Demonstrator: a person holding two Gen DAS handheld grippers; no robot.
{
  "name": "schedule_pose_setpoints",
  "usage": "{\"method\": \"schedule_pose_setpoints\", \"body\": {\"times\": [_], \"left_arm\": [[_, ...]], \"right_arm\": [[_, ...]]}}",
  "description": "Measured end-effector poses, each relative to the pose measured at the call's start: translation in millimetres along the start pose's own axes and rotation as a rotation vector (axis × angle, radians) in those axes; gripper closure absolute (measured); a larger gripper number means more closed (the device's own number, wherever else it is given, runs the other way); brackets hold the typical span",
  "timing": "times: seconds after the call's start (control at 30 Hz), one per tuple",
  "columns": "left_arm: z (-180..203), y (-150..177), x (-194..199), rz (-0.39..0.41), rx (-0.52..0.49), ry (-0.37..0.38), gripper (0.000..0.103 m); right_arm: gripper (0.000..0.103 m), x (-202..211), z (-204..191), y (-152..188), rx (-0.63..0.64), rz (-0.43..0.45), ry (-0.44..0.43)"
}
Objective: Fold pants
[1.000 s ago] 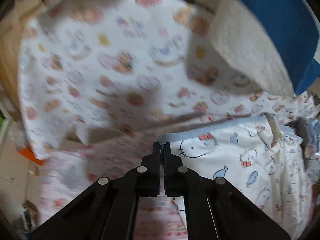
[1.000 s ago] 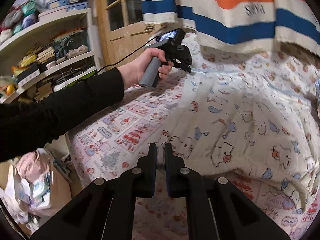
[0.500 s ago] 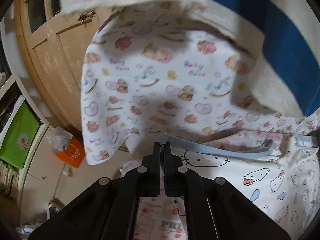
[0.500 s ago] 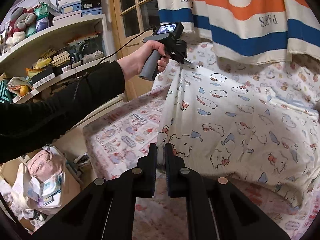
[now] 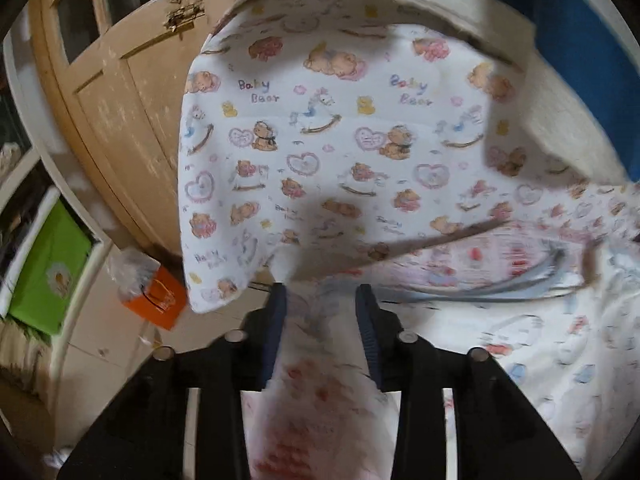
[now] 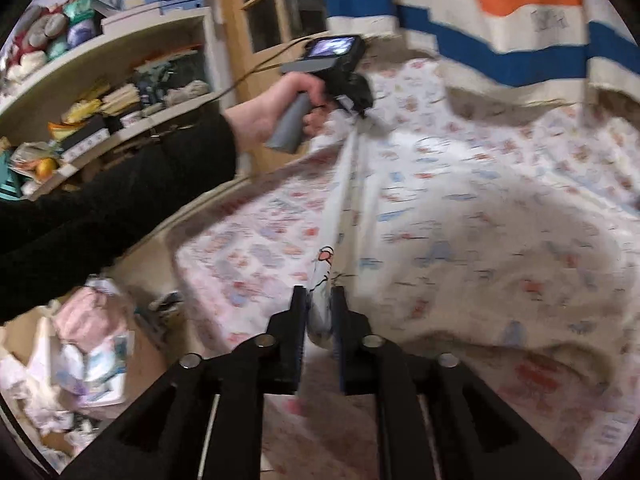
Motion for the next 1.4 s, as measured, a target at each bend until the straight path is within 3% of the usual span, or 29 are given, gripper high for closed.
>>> {"method": "schedule_pose_setpoints", "body": {"times": [0.07,0.2,0.3,0.43,0.63,0.77,0.87,0.97,1.03,1.23,1.4], "left_arm": [[9,5,32,0.064,0.019,0.063,0.067],[31,22,105,0.238,-0.021,0.053,0.062],[51,45,152,0.316,-0.021,0.092,0.061],[72,81,191,0.366,0.014,0.126,0.061],[98,145,217,0.425,0.052,0.092,0.061],[112,171,226,0.438,0.073,0.11,0.061],[116,178,229,0.454,0.079,0.086,0.061],[118,181,235,0.47,0.081,0.078,0.061],[120,183,241,0.482,0.075,0.081,0.061],[126,187,254,0.505,0.057,0.099,0.059],[125,187,257,0.528,0.071,0.09,0.059]], "right_arm": [[0.054,13,21,-1,-0.033,0.035,0.054],[0.054,46,86,-1,-0.148,0.079,0.187],[0.054,79,142,1,-0.234,0.132,0.329],[0.054,104,177,19,-0.35,0.143,0.342],[0.054,95,175,56,-0.4,0.077,0.29],[0.054,91,177,62,-0.433,0.094,0.269],[0.054,84,176,58,-0.366,0.091,0.3],[0.066,72,173,62,-0.331,0.04,0.31],[0.067,67,170,66,-0.321,0.022,0.292],[0.067,67,168,65,-0.294,0.043,0.344],[0.093,66,174,62,-0.33,0.037,0.356]]}}
Point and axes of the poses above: each gripper's, at about its wrist camera, not at the fingertips, and x roughly against the way its jaws point, z to its right, y to its underside, the point moved 9 cm from there along -x, roughly the way its jaws point, and after that the axes turned 7 degrees about -y, right-handed, at the moved point
